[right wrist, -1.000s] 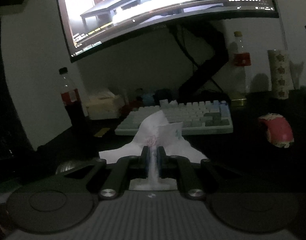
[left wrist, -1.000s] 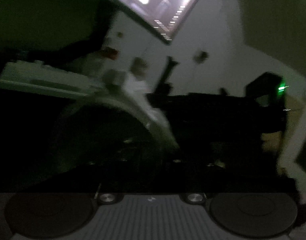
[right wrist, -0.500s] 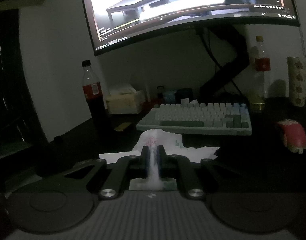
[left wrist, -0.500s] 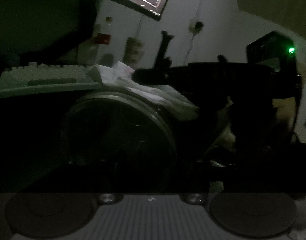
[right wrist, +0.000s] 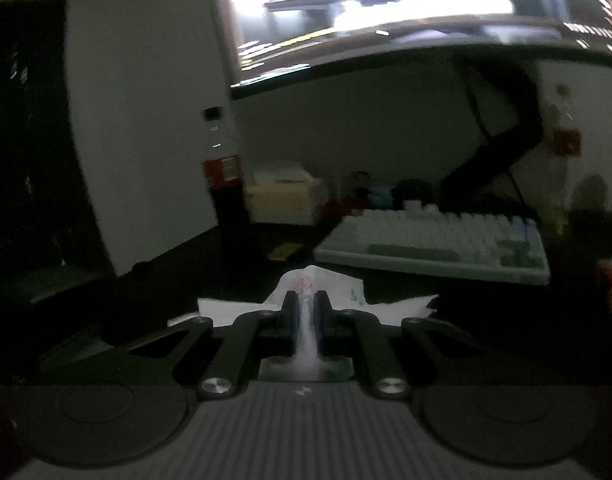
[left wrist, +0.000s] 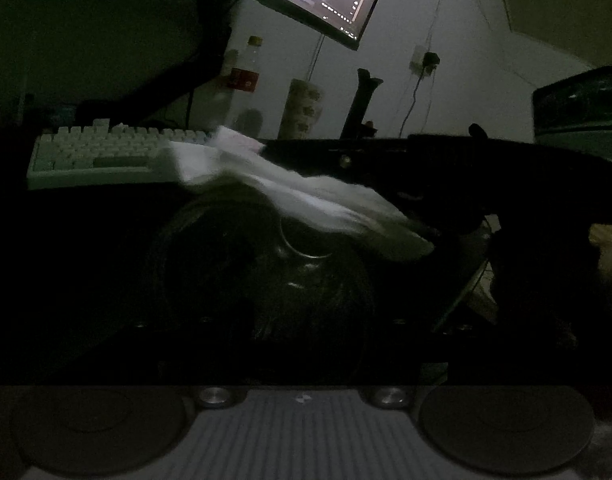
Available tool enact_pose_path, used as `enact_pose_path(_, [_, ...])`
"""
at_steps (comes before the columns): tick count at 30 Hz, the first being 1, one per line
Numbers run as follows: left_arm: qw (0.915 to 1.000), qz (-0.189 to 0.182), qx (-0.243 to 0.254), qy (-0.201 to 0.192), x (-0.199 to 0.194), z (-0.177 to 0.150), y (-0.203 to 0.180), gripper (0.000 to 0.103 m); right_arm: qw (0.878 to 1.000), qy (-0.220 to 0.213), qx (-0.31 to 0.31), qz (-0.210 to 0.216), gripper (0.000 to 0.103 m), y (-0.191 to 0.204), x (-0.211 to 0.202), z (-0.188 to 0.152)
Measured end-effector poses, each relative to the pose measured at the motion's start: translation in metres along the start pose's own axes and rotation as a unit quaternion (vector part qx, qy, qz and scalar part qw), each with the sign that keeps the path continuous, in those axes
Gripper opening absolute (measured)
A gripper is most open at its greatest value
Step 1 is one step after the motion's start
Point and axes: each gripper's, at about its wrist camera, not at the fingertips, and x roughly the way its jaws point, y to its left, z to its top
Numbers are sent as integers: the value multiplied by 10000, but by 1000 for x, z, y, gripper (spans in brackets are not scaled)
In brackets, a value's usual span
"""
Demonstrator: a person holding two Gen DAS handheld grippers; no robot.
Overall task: Clean container
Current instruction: 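Push the tissue deeper into the jar with the right tool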
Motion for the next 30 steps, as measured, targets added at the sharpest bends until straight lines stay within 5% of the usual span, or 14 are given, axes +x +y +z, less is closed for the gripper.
enact_pose_path(4, [10000, 9, -34, 18, -4, 0, 2, 52, 9981, -37, 215, -580, 10, -22, 3, 1])
enact_pose_path(7, [10000, 22, -74, 47, -7, 0, 4, 53, 9968, -152, -185, -767, 10, -8, 5, -4])
enact_pose_path(15, [9999, 37, -142, 85, -13, 0, 7, 55, 9992, -130, -318, 207, 10, 21, -4, -5])
enact_pose_path(24, [9998, 72, -160, 17, -12, -1, 10, 55, 9984, -131, 156, -531, 11, -12, 4, 0])
enact_pose_path(30, [9999, 138, 38, 60, -8, -2, -2, 66, 9996, -186, -97, 212, 11, 10, -6, -7])
